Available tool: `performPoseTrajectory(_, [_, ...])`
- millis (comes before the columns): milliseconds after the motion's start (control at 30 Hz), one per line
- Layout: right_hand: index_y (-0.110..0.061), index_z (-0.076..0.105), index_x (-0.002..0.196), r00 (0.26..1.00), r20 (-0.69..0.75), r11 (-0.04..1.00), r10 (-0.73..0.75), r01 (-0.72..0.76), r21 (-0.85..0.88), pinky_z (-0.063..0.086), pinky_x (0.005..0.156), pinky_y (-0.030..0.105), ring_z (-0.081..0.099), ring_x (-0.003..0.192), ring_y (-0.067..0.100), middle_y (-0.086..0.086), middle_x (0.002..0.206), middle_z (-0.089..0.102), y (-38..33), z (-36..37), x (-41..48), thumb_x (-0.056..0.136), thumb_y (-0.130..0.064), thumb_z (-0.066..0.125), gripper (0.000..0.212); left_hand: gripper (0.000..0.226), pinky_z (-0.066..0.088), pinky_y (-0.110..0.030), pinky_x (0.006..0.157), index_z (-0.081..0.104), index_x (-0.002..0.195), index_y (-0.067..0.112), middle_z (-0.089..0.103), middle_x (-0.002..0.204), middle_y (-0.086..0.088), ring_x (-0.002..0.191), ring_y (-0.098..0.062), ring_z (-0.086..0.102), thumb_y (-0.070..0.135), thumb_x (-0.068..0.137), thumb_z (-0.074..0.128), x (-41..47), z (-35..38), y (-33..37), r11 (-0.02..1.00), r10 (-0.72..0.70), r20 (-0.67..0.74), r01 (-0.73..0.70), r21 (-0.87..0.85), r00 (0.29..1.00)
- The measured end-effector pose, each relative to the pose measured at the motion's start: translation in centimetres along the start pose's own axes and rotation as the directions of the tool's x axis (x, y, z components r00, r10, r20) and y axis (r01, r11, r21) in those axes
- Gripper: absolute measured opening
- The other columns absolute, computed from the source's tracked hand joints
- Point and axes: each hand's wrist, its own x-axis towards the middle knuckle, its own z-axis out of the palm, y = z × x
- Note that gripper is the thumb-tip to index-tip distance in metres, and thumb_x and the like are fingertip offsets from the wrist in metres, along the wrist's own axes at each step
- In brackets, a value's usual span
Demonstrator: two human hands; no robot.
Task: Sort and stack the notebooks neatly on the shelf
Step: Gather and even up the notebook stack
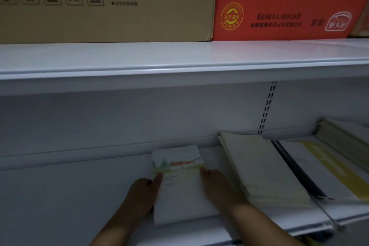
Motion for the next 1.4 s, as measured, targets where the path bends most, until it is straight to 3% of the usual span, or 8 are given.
performPoseTrajectory(100, [0.000,0.058,0.114,0.996,0.083,0.999,0.019,-0.017,-0.027,0.041,0.085,0.031,0.057,0.105,0.028,0.025,0.118,0.057,0.1,-0.5,0.6,0.099,-0.035,0.034,0.045,0.045,0.049,-0.027,0.054,0.056,0.054,0.011,0.066,0.056,-0.008,0.057,-0.021,0.066,0.036,0.091,0.055,0.3,-0.5,0.4,0.993,-0.009,-0.011,0.007,-0.116,1.000])
performPoseTrajectory(200, [-0.013,0.061,0.112,0.998,0.070,0.998,-0.001,-0.004,0.064,0.041,0.080,0.022,0.059,0.102,0.021,0.010,0.116,0.061,0.6,-0.9,0.3,0.089,-0.045,0.050,0.040,0.018,0.053,-0.018,0.057,0.060,0.085,0.026,0.071,0.062,0.012,0.062,0.000,0.066,0.025,0.076,0.076,-0.6,-0.8,0.1,0.972,-0.001,0.115,0.028,-0.235,0.993])
performPoseTrajectory(333, [-0.012,0.017,0.148,0.984,0.164,0.970,-0.070,0.106,-0.219,0.031,0.111,0.031,0.031,0.139,0.021,0.005,0.153,0.028,1.2,-1.6,-0.7,0.078,-0.064,0.054,0.094,0.127,0.046,-0.028,0.099,0.012,0.146,0.037,0.055,0.131,0.002,0.118,-0.013,0.055,0.044,0.044,0.087,-1.8,-0.5,-0.7,0.990,0.040,0.295,-0.079,0.120,0.955])
performPoseTrajectory(400, [-0.018,-0.001,0.150,0.955,0.285,0.955,-0.080,0.155,-0.252,0.026,0.114,0.031,0.023,0.142,0.021,0.002,0.156,0.019,1.1,-2.3,-1.4,0.072,-0.063,0.063,0.111,0.126,0.040,-0.027,0.102,-0.014,0.143,0.042,0.044,0.138,-0.006,0.128,-0.022,0.044,0.038,0.059,0.080,-2.5,-0.1,0.0,0.905,0.014,0.303,-0.140,0.401,0.953])
performPoseTrajectory(500, [-0.026,-0.007,0.149,0.893,0.432,0.898,-0.127,0.289,-0.332,0.022,0.115,0.036,0.010,0.144,0.022,0.000,0.157,0.013,1.1,-2.7,-2.6,0.068,-0.050,0.074,0.117,0.117,0.041,-0.027,0.098,-0.021,0.141,0.043,0.045,0.136,-0.007,0.125,-0.024,0.045,0.029,0.070,0.071,-2.5,0.4,0.3,0.814,0.046,0.263,-0.189,0.549,0.964])
performPoseTrajectory(833, [-0.028,0.006,0.150,0.911,0.349,0.874,-0.219,0.342,-0.344,0.020,0.112,0.023,0.019,0.143,0.016,0.001,0.157,0.017,0.3,-2.7,-1.7,0.081,-0.026,0.067,0.092,0.111,0.042,-0.019,0.070,-0.007,0.143,0.048,0.066,0.107,-0.007,0.097,-0.020,0.063,0.034,0.066,0.072,-0.7,-0.8,-0.9,0.855,0.161,0.183,-0.230,0.465,0.970])
performPoseTrajectory(967, [-0.030,0.005,0.149,0.908,0.373,0.859,-0.192,0.339,-0.384,0.023,0.111,0.025,0.022,0.141,0.019,0.002,0.155,0.020,-0.2,-2.7,-2.2,0.084,-0.022,0.061,0.086,0.111,0.037,-0.015,0.062,-0.008,0.141,0.050,0.057,0.078,0.001,0.073,-0.013,0.056,0.029,0.066,0.070,-0.5,-1.0,-1.2,0.874,0.154,0.221,-0.237,0.425,0.963])
performPoseTrajectory(1400, [-0.031,0.006,0.149,0.983,0.159,0.927,-0.095,0.146,-0.346,0.039,0.098,0.025,0.045,0.128,0.020,0.004,0.141,0.045,0.9,-1.2,-1.3,0.070,-0.040,0.074,0.104,0.116,0.045,-0.023,0.071,-0.003,0.144,0.044,0.064,0.097,-0.004,0.092,-0.019,0.062,0.025,0.060,0.074,0.7,-1.2,-1.8,0.917,0.159,0.177,-0.211,0.339,0.971])
